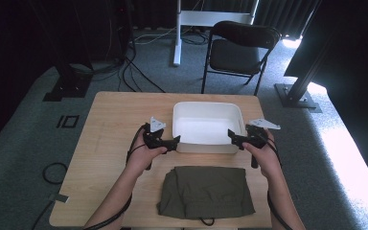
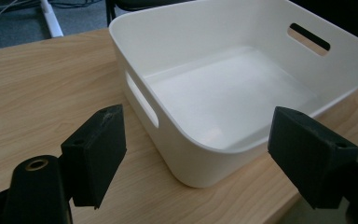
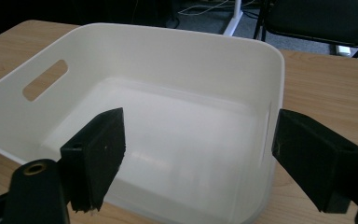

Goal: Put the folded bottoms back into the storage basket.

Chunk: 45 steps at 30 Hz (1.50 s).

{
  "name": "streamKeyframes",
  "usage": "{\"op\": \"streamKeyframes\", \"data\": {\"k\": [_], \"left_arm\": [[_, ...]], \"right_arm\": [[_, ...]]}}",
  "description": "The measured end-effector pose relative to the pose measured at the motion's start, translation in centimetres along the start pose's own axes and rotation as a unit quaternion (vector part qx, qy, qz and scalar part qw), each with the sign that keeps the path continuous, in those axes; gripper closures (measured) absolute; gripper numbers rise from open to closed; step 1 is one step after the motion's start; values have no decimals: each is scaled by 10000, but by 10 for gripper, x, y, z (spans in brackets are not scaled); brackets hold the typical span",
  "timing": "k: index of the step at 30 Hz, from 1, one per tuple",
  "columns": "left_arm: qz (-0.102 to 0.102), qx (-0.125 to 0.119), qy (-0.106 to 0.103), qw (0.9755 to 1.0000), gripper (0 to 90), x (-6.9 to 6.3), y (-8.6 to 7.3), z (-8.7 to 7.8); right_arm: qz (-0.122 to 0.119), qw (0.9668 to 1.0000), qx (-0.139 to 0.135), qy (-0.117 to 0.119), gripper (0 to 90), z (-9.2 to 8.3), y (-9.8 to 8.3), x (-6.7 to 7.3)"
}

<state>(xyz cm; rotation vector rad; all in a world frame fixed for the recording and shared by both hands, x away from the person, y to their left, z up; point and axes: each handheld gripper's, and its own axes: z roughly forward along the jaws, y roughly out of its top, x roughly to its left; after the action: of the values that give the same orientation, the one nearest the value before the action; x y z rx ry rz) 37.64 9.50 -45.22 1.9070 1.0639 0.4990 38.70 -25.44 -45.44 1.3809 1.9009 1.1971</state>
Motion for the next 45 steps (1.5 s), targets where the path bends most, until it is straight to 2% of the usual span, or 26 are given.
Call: {"op": "streamKeyframes", "data": {"k": [9,18,22,30,33,40,45], "left_arm": [[188,-29,-172,9997,206,-12,-3,-14],[175,-34,-299,9994,206,-18,-14,-25],[286,66,-263,9992,206,-18,-21,-26],[318,210,-498,9980,206,-29,-43,-25],[276,252,-520,9979,206,-32,-50,-22],[326,444,-688,9961,198,-41,-65,-20],[415,541,-663,9955,186,-45,-73,-20]], "right_arm": [[-54,9999,-118,23,138,-14,-7,8],[-116,9998,-124,81,139,-27,-16,14],[-140,9998,-128,117,138,-33,-25,16],[-189,9996,-66,190,138,-46,-46,22],[-183,9996,-70,180,138,-48,-53,24],[-187,9995,36,271,138,-54,-70,28],[-184,9994,139,258,138,-54,-82,29]]}}
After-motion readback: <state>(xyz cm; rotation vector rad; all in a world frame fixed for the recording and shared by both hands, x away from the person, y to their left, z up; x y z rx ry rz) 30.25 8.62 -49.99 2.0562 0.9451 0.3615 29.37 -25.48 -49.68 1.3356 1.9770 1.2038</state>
